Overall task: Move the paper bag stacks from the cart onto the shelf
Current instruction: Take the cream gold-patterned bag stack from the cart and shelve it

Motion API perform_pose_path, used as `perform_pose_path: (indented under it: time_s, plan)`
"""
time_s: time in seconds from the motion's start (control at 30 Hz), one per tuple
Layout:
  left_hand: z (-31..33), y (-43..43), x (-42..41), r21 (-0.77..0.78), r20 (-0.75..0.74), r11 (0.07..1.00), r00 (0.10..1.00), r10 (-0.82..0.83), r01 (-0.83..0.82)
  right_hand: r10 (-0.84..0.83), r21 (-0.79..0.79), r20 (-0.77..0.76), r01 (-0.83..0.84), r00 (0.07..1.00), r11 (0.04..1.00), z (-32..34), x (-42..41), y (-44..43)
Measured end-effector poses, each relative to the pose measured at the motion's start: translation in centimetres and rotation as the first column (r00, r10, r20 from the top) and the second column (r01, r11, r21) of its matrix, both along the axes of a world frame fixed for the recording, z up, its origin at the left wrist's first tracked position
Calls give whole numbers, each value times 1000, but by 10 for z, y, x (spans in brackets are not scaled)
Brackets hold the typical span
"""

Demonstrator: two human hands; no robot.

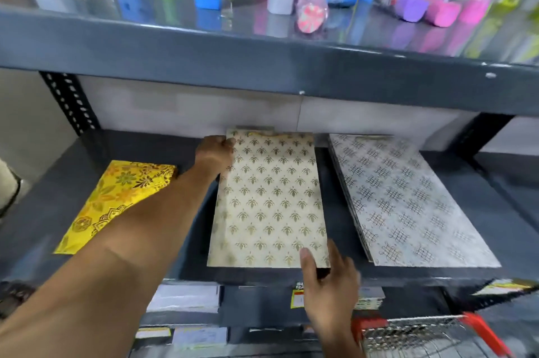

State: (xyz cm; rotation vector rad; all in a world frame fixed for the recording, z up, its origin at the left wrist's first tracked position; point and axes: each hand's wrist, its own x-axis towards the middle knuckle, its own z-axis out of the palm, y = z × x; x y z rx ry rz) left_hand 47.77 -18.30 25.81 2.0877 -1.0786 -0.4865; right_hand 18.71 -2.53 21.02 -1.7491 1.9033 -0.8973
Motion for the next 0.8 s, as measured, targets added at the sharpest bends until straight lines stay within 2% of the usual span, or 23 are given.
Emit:
perform_pose_path:
  time_s: [0.13,0.27,0.53,0.63,0.73,0.8]
  plan:
    - [-17,-14,-3,67,79,998,997,10,-15,-89,-89,-1,88,996,992,-7,5,-12]
    - [-26,-18,-4,148,145,988,989,27,-48,-16,-187,-5,15,1000,982,-12,7,-18]
    - [-24,-18,-3,141,154,990,988,-21,-1,19,-172,-6,-20,1000,985,-16,7,-22]
    - [-13,-14,-8,202,144,979,989,-16,-14,39,-127,8,-37,999,991,-15,4,-22]
    - [1,-10,-12,245,106,966,993,57,-81,91,-100,78,-83,993,992,-7,-3,-21]
    - [12,-5,-15,215,195,966,975,102,-144,88,-128,161,-68,983,989,4,-13,-20]
